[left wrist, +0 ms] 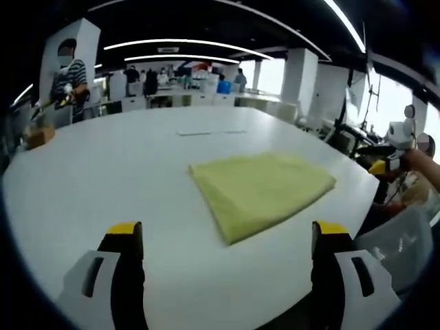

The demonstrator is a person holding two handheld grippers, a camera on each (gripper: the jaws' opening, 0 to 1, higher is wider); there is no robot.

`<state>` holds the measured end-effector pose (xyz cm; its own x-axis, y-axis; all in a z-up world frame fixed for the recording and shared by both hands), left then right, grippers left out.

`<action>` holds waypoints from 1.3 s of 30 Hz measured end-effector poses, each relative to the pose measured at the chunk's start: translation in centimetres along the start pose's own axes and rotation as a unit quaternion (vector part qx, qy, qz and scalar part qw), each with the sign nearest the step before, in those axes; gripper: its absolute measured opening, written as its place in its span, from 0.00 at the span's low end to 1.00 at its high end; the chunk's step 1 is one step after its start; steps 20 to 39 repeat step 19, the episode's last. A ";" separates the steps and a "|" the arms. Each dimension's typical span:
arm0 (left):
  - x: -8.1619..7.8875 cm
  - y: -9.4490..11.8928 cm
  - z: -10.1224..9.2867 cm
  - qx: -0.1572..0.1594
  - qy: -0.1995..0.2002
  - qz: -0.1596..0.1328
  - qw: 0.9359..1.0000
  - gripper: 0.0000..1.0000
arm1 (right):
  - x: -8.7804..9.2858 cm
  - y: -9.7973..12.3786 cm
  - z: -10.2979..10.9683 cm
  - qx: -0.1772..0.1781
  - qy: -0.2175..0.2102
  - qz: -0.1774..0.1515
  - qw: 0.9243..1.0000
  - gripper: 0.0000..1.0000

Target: Fold the garment on the visible template until the final outline fits inside the template.

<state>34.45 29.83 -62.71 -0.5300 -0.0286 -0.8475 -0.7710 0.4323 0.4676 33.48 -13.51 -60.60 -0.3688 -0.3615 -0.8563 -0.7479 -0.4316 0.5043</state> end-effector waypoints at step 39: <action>0.4 0.3 0.4 -0.008 -0.033 0.018 0.999 0.95 | 0.0 -0.8 0.5 -0.002 0.031 0.010 0.999 0.98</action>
Point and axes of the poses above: the point that each gripper's makers call its tool centre point, and the gripper's own axes: y roughly backward along the fingers, z roughly to its left, x roughly out of its underside, the point moved 8 cm from there along y, roughly backward along the fingers, and after that the axes turned 9 degrees about y, right-handed, at the moved point
